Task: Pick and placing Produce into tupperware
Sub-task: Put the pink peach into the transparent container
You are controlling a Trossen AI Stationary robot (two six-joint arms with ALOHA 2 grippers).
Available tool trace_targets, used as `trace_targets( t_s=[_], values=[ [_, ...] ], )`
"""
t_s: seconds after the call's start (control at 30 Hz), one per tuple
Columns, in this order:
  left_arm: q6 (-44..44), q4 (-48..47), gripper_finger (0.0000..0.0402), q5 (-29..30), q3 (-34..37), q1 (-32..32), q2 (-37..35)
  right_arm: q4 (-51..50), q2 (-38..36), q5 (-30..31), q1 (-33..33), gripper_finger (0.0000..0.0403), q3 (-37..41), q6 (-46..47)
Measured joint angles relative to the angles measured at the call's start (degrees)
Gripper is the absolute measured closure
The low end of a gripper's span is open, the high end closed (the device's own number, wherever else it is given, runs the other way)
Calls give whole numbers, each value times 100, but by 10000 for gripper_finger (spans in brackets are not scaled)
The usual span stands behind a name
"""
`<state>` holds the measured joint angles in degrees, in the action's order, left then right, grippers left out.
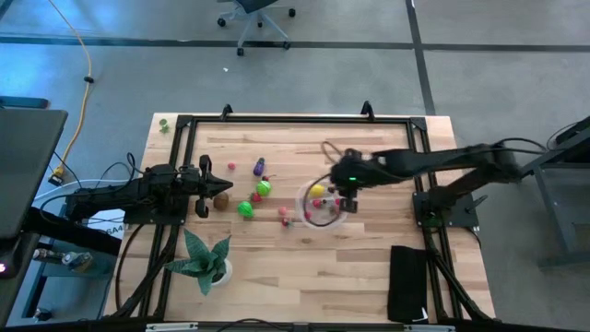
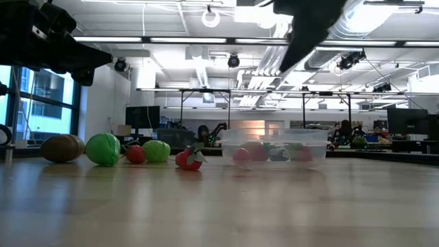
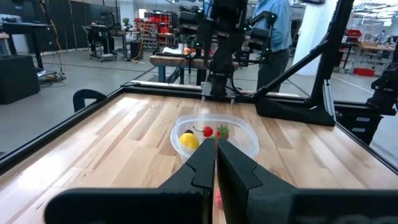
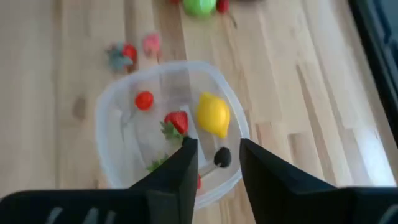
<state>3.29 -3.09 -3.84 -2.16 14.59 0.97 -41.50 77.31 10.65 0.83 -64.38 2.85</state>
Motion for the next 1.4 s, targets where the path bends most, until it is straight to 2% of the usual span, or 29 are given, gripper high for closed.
trace_targets(
  t_s=[0.27,0.4,0.53,0.8,1.4],
  values=[
    [0,1,396,0,0,1,2,1233,-2365,-469,10,347,1974,216],
    [1,0,396,0,0,1,0,1219,-3363,-448,-2,365,2489,225],
    [2,3,396,0,1,2,0,1190,-4004,-531,0,373,2658,210],
    [2,2,396,48,-1,1,1,1088,-4292,-513,36,373,2662,-134],
    [62,4,396,387,0,2,1,1089,-4290,-483,34,373,2662,-28]
  ],
)
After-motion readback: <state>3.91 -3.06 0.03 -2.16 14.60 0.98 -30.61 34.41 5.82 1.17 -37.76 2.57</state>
